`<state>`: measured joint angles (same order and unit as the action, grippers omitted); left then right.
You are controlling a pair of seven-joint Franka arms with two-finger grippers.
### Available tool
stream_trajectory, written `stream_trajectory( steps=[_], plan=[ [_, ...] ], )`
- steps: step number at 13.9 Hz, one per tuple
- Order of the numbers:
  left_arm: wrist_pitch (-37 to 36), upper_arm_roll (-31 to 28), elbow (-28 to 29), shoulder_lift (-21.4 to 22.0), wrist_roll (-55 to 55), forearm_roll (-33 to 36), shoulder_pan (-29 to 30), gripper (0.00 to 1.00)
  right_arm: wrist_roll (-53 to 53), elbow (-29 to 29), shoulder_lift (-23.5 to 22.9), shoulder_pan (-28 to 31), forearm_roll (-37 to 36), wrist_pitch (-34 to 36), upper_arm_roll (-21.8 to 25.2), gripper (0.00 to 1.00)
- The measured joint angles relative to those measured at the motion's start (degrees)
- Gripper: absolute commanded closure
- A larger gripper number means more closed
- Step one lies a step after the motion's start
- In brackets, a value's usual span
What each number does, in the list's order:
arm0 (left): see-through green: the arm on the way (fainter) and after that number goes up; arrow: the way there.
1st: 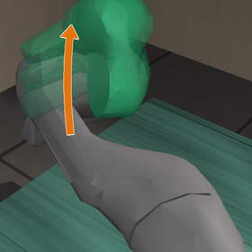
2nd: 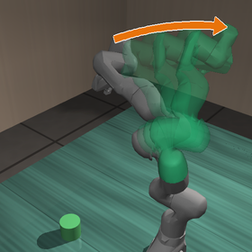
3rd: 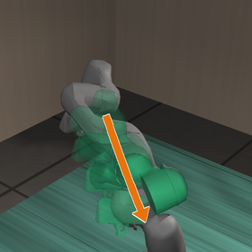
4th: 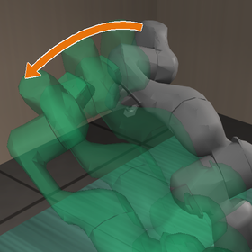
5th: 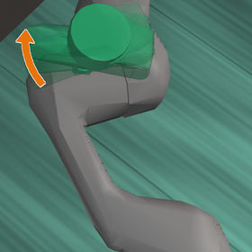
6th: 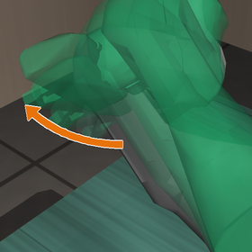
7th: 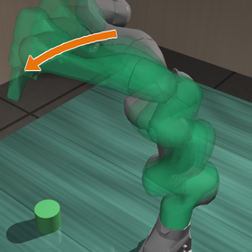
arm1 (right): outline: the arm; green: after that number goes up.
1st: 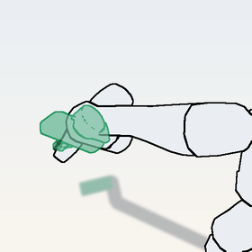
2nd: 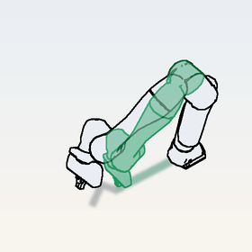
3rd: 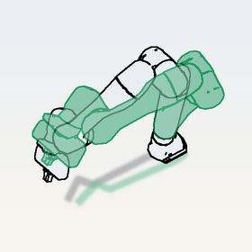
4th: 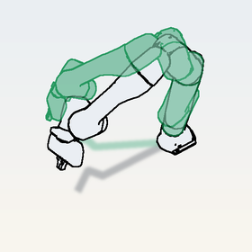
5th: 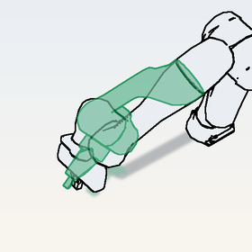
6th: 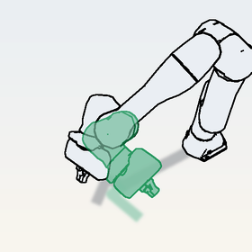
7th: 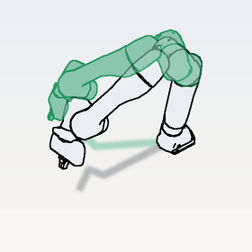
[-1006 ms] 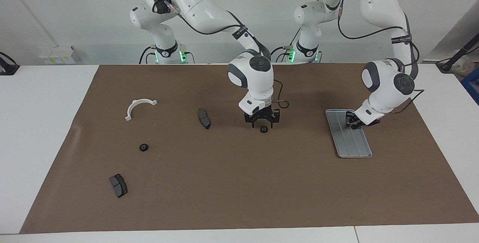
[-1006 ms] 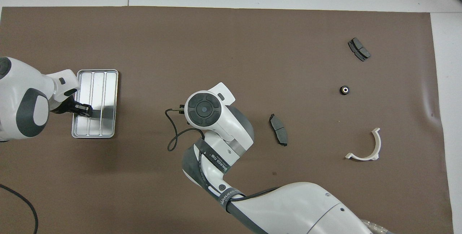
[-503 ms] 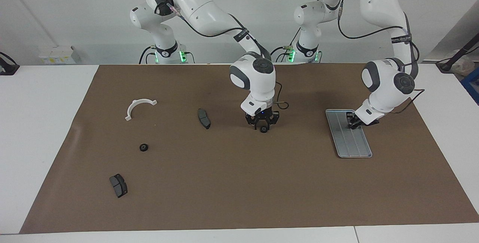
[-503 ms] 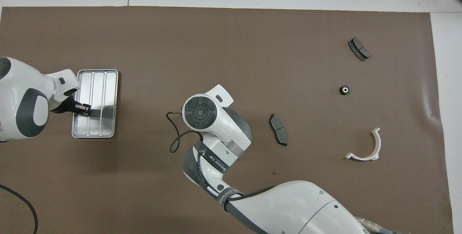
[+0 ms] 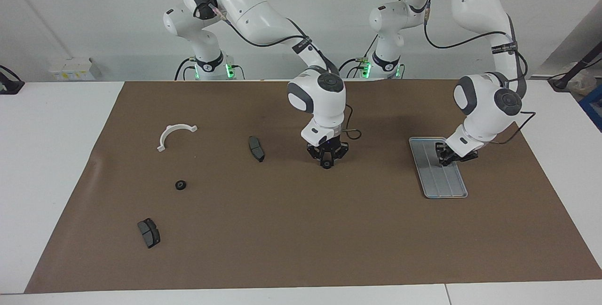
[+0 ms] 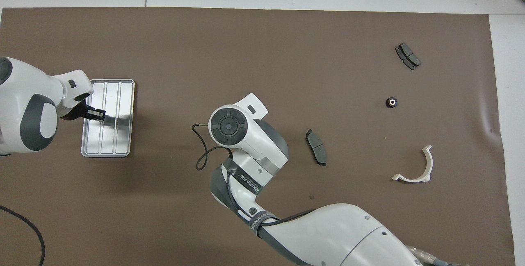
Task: Place bearing gear from tray to pile
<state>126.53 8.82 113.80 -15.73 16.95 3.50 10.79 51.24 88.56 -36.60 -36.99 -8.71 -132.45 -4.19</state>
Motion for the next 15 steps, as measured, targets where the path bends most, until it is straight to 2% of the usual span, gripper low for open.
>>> stream_trajectory(
  steps=[4, 10, 14, 15],
  plan=[
    [-0.04, 0.30, -1.97, -0.01, -14.53, -0.06, -8.02, 1.00, 0.00, 2.50, 3.22, 3.98, -0.34, 0.79, 0.60, 1.00],
    [1.85, 0.70, -2.14, -0.08, -42.91, -0.08, -25.02, 1.00, -14.25, 22.14, 20.27, 15.20, -0.45, 0.78, 0.52, 1.00],
    [7.55, 0.79, -2.14, -1.88, -55.86, -0.09, -35.20, 0.98, -24.77, 30.80, 25.11, 21.66, 0.50, -1.71, 0.48, 1.00],
    [7.71, 0.79, -2.13, -2.20, -56.52, -0.09, -36.52, 0.89, -27.29, 32.59, 25.43, 23.29, 0.80, -3.42, 0.49, 1.00]
  ],
)
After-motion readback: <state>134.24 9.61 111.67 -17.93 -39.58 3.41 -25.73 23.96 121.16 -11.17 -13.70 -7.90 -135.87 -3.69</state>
